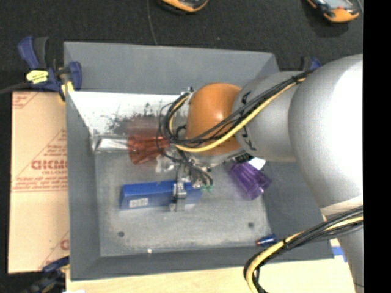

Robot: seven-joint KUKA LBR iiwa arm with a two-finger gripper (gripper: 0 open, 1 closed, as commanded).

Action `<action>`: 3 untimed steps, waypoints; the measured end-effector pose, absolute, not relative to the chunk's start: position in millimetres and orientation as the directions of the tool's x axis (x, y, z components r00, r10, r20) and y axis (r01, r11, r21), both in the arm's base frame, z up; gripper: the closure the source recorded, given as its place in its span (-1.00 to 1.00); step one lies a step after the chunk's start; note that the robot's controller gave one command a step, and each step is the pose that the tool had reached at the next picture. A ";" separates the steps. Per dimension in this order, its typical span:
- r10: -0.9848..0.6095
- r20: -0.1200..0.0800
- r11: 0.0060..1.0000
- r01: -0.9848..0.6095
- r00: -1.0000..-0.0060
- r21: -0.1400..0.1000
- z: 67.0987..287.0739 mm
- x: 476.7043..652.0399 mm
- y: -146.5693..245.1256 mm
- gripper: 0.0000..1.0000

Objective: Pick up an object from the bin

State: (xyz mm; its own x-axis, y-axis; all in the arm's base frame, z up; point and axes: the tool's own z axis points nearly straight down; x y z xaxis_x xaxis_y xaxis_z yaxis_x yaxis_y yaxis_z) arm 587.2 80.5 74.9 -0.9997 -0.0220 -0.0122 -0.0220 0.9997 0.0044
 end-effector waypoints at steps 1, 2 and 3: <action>-0.036 -0.012 0.999 -0.036 -0.999 0.002 71.0 569.6 116.4 -1.00; -0.023 -0.022 1.000 -0.023 -0.999 0.001 75.2 583.7 87.4 -1.00; -0.035 -0.017 0.999 -0.035 -0.999 0.006 72.7 572.9 114.0 1.00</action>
Offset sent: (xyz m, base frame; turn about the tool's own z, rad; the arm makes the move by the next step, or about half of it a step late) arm -0.0037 0.0068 0.0004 -0.0013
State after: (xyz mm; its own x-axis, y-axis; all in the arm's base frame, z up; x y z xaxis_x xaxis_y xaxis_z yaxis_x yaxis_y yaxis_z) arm 572.9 114.0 72.7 -0.9992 -0.0354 -0.0170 -0.0355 0.9994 0.0057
